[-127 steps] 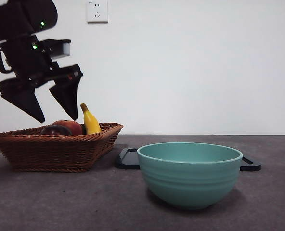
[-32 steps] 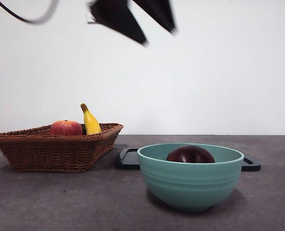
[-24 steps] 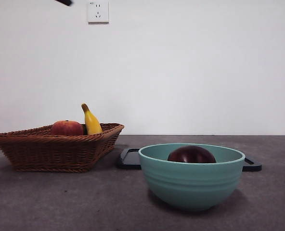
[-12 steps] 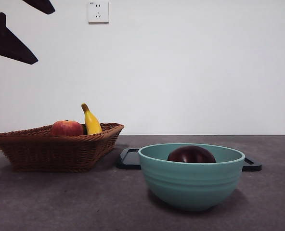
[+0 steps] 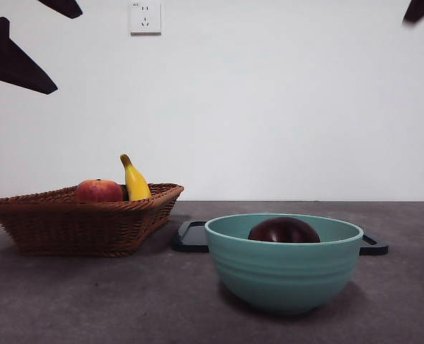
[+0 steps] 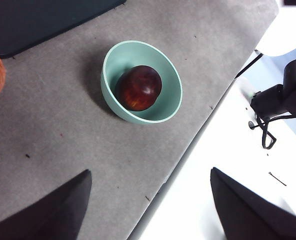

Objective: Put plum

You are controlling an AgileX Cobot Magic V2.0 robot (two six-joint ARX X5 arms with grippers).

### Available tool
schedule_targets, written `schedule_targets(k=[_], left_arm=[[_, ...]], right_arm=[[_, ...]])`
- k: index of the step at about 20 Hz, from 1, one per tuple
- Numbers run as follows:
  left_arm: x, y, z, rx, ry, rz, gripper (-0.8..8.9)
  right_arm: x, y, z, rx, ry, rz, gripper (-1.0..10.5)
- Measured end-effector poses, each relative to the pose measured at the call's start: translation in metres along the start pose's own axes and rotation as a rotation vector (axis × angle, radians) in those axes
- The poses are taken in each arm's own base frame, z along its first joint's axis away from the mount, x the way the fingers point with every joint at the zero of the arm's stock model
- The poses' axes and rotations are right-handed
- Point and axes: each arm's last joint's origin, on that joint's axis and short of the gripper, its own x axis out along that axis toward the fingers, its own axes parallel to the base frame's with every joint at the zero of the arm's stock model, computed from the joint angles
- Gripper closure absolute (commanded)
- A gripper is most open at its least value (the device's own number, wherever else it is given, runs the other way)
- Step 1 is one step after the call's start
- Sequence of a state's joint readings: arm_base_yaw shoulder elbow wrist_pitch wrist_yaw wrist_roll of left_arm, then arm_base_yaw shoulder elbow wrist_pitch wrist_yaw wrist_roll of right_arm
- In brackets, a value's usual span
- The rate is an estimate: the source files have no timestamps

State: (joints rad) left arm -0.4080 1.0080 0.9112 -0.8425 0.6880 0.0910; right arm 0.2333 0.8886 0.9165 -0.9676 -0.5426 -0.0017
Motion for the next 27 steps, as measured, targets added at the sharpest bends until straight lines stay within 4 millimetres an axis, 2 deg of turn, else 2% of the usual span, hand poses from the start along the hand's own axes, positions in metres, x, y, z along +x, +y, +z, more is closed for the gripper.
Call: schedule_targets(k=[4,9,12,14,18,23,27], left_arm=[[0.0,0.0,0.0,0.0,0.0,0.0,4.39],[0.0,0.0,0.0,0.0,0.0,0.0,4.39],[0.0,0.0,0.0,0.0,0.0,0.0,4.39],[0.0,0.0,0.0,0.0,0.0,0.0,4.39],[0.0,0.0,0.0,0.0,0.0,0.0,4.39],[0.0,0.0,0.0,0.001,0.0,0.0,4.39],[0.0,0.0,0.0,0.001,0.0,0.0,4.39]], right_arm=[[0.043,-0.013,-0.004,0.033,0.042,0.029,5.7],[0.088,-0.015,-0.002,0.012,0.086,-0.05,5.7],[0.111,-0.011,0.003,-0.028,0.09,-0.094,6.7],[0.124,-0.01,0.005,-0.044,0.088,-0.12,6.7],[0.141,-0.01,0.006,-0.055,0.096,-0.141,7.4],[0.154,-0.013,0.003,-0.049,0.135,-0.163,7.5],[0.156,-0.013,0.004,-0.052,0.124,-0.16,8.9]])
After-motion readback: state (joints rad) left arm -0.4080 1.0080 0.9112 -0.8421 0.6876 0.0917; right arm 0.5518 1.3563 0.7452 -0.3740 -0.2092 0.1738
